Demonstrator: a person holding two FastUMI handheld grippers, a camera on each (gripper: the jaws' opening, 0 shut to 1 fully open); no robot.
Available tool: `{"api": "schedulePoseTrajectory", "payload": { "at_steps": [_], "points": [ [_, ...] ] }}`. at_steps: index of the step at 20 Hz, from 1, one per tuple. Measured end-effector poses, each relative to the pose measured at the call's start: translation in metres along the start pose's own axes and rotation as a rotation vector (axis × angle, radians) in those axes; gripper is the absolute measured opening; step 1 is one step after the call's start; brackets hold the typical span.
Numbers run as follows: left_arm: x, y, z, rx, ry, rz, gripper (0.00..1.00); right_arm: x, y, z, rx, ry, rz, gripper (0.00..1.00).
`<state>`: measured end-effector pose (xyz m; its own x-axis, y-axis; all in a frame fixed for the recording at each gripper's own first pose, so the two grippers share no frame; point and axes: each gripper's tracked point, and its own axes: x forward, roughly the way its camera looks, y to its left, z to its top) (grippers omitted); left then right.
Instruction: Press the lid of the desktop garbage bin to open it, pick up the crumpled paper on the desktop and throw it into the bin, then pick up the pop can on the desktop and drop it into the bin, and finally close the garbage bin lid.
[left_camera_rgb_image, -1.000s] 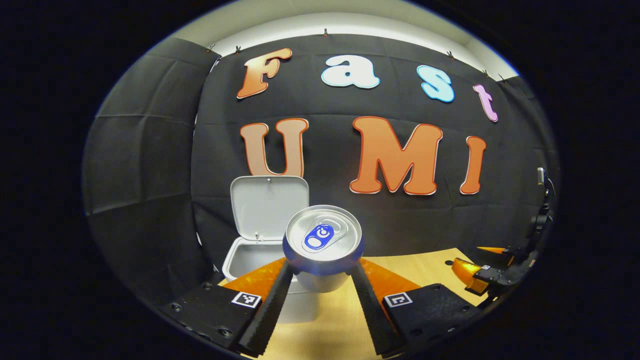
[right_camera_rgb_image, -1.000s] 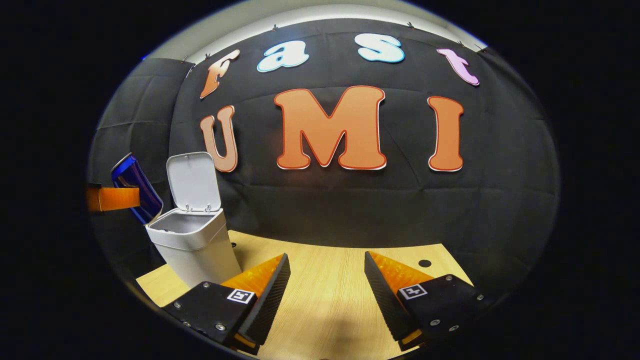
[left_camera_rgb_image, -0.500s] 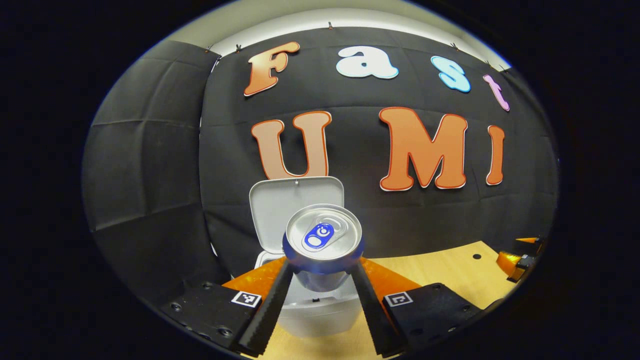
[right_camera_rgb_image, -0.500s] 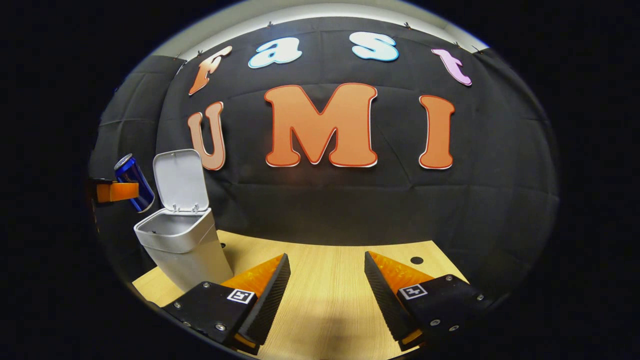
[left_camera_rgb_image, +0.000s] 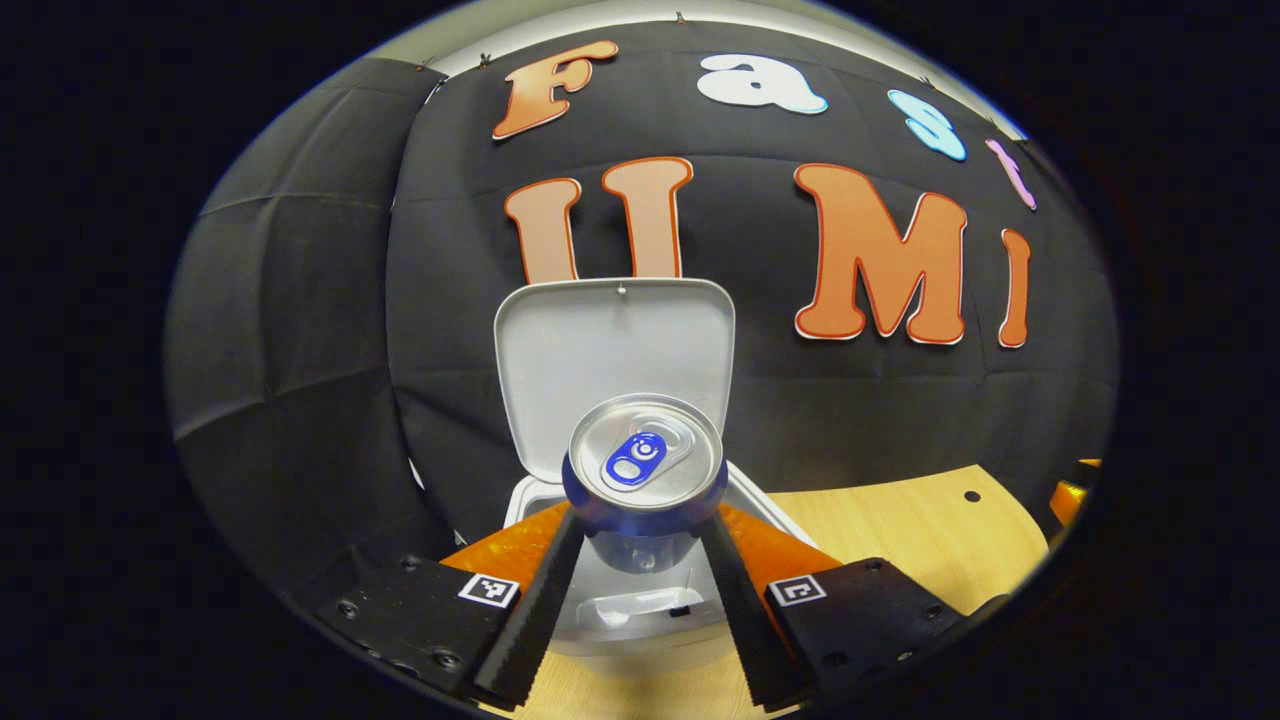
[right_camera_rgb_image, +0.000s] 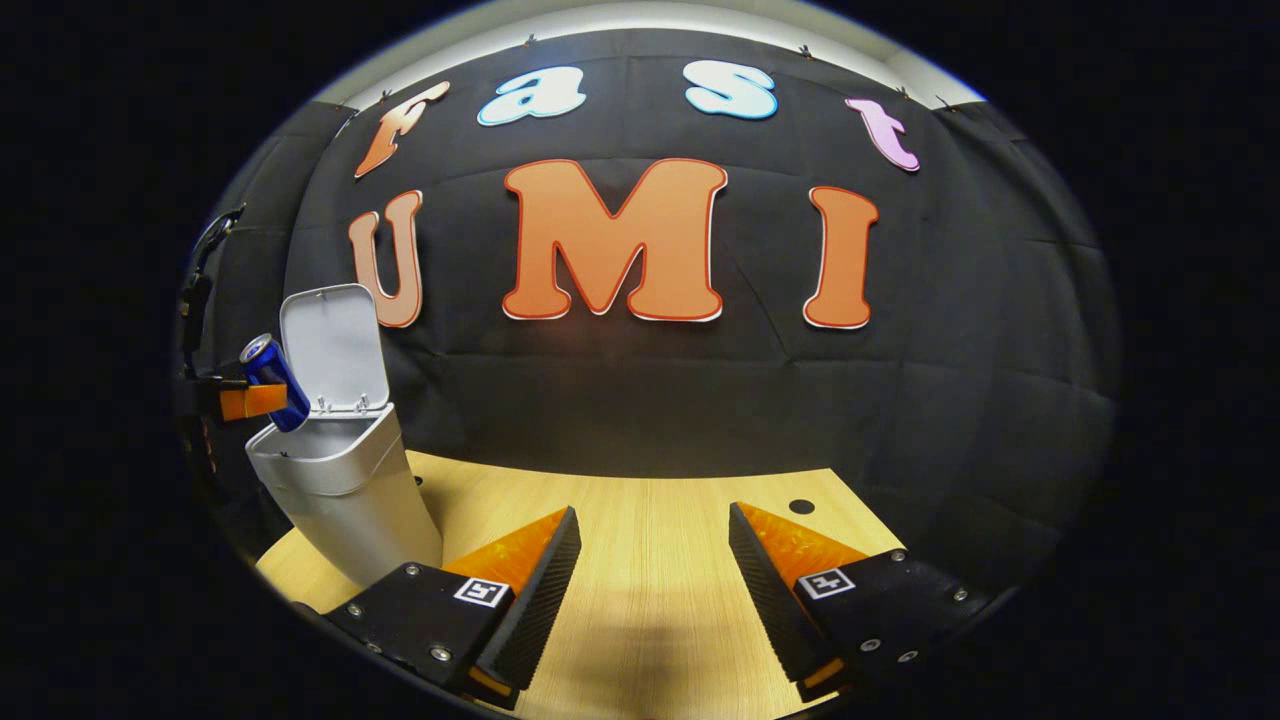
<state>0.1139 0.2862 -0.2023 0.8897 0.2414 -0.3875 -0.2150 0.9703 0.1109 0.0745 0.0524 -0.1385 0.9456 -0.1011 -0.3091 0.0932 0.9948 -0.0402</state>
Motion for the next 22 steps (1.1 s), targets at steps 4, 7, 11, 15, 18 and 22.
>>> {"api": "schedulePoseTrajectory", "payload": {
  "at_steps": [4, 7, 11, 15, 18, 22],
  "points": [
    [0.019, -0.007, -0.019, -0.021, 0.043, -0.033, 0.82, -0.009, -0.005, 0.001, -0.007, -0.002, -0.019, 0.89],
    [0.025, -0.006, -0.020, 0.003, 0.022, -0.019, 0.83, -0.014, -0.012, 0.000, -0.008, -0.004, -0.034, 0.89],
    [0.025, -0.006, -0.005, 0.000, -0.042, -0.007, 0.88, -0.018, -0.019, -0.002, 0.001, -0.001, -0.047, 0.89],
    [0.020, -0.007, 0.016, 0.002, -0.099, 0.008, 0.91, -0.020, -0.022, 0.001, 0.005, -0.013, -0.044, 0.89],
    [0.015, -0.004, 0.043, -0.019, -0.146, 0.021, 0.93, -0.019, -0.024, 0.001, 0.005, -0.014, -0.041, 0.89],
    [0.015, -0.001, 0.076, -0.023, -0.184, 0.030, 0.93, -0.020, -0.026, 0.003, 0.016, -0.020, -0.041, 0.89]
  ]
}}
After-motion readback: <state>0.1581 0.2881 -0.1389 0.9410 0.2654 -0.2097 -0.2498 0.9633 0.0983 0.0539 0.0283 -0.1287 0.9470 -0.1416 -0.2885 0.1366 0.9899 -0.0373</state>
